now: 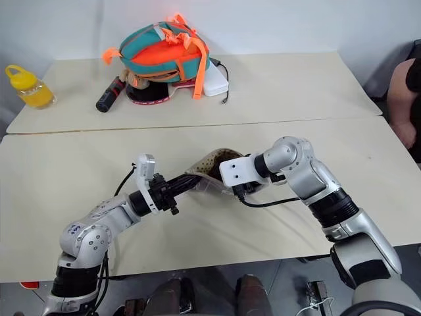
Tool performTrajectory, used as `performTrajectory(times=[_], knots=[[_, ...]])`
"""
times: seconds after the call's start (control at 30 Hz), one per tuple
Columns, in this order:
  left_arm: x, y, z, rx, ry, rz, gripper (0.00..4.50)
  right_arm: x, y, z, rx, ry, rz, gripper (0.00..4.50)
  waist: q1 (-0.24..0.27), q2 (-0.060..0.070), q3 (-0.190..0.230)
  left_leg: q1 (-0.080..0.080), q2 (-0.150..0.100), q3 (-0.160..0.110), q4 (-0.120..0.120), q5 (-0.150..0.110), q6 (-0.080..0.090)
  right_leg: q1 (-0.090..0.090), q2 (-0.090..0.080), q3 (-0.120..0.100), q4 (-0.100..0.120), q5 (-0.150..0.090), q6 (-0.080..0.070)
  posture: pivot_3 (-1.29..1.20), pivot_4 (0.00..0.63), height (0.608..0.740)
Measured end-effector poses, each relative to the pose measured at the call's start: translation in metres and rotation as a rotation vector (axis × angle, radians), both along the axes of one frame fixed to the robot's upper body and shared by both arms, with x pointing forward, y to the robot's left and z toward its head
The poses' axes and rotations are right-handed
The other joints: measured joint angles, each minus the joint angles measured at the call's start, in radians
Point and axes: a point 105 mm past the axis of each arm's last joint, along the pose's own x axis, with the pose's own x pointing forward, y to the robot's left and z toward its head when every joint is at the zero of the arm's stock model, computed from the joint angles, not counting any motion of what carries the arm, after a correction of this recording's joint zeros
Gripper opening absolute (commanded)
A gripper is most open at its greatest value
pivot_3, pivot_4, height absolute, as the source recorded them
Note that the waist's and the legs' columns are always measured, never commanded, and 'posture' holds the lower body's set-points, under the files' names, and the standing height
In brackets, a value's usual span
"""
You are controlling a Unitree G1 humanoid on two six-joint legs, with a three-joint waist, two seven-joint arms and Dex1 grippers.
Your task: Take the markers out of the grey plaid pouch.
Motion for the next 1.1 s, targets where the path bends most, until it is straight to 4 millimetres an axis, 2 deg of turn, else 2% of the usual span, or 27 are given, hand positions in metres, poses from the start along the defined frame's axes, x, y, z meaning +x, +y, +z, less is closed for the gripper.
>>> performTrajectory(times=[0.23, 0.4, 0.6, 1.1], knots=[[-0.004, 0.001, -0.005, 0.004, 0.013, -0.016, 0.00, 0.010, -0.001, -0.005, -0.018, -0.065, -0.031, 2.44, -0.003, 0.000, 0.000, 0.001, 0.000, 0.000, 0.000, 0.000, 0.000, 0.001, 0.000, 0.000, 0.000, 0.000, 0.000, 0.00, 0.150, 0.740], [-0.007, 0.000, -0.010, 0.019, 0.024, -0.027, 0.00, 0.012, -0.003, -0.009, -0.058, -0.082, -0.040, 2.44, -0.002, 0.000, 0.000, 0.013, 0.000, 0.000, -0.002, 0.000, 0.000, 0.015, 0.000, 0.000, -0.005, 0.000, 0.000, 0.00, 0.150, 0.740], [-0.007, -0.002, -0.012, 0.033, 0.017, -0.029, 0.00, 0.013, -0.005, -0.012, -0.092, -0.091, -0.046, 2.44, -0.001, 0.000, 0.000, 0.015, 0.000, -0.001, -0.003, -0.001, 0.000, 0.018, 0.000, -0.001, -0.007, 0.000, 0.000, 0.00, 0.150, 0.740], [-0.008, -0.006, -0.013, 0.036, 0.019, -0.042, 0.00, 0.000, -0.014, -0.017, -0.126, -0.001, -0.080, 2.44, 0.002, -0.001, -0.001, 0.015, 0.000, -0.002, -0.004, -0.003, 0.000, 0.021, 0.000, -0.003, -0.012, 0.000, 0.000, 0.00, 0.150, 0.740]])
